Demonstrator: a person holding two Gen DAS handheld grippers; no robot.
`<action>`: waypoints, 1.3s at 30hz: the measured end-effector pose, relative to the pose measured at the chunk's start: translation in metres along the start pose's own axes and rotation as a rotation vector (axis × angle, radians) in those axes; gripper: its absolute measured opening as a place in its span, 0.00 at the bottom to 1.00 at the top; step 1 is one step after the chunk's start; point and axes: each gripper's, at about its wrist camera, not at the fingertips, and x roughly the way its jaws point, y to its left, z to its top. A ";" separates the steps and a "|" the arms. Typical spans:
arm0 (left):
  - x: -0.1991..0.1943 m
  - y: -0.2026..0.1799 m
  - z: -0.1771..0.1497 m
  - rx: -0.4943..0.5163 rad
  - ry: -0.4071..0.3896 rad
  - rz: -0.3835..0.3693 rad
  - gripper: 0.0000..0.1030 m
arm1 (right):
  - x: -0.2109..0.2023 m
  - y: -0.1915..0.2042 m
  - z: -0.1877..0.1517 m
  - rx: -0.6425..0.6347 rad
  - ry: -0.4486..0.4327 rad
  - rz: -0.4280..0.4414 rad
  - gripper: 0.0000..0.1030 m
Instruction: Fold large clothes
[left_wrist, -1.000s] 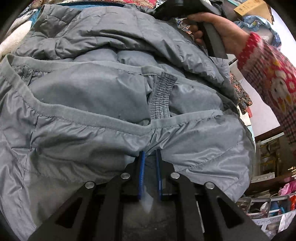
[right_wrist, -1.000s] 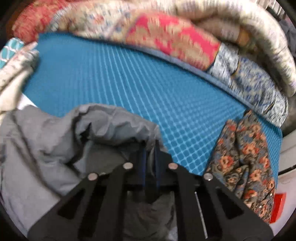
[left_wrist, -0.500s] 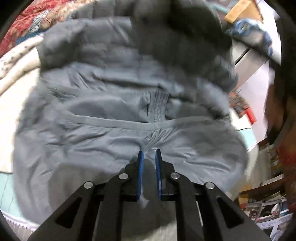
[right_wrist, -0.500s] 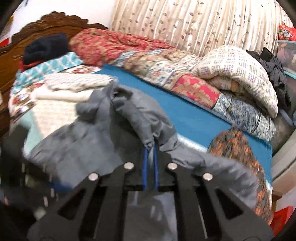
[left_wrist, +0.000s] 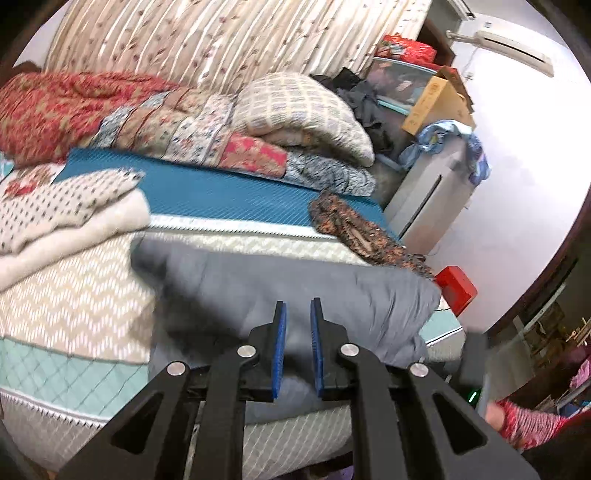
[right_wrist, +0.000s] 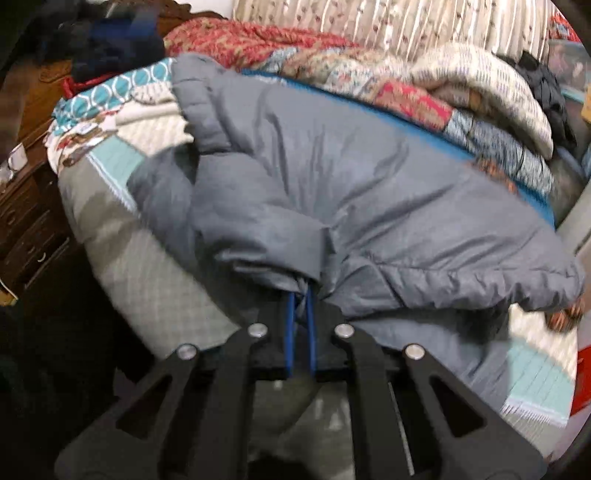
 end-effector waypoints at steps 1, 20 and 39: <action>0.001 0.001 0.003 0.005 0.004 0.000 0.18 | 0.002 0.003 -0.005 0.000 0.006 -0.003 0.05; 0.142 0.061 -0.057 -0.043 0.345 0.174 0.18 | -0.075 -0.063 -0.014 0.250 -0.144 0.159 0.50; 0.151 0.046 -0.077 0.005 0.355 0.217 0.18 | 0.023 -0.115 -0.055 0.505 -0.087 -0.116 0.50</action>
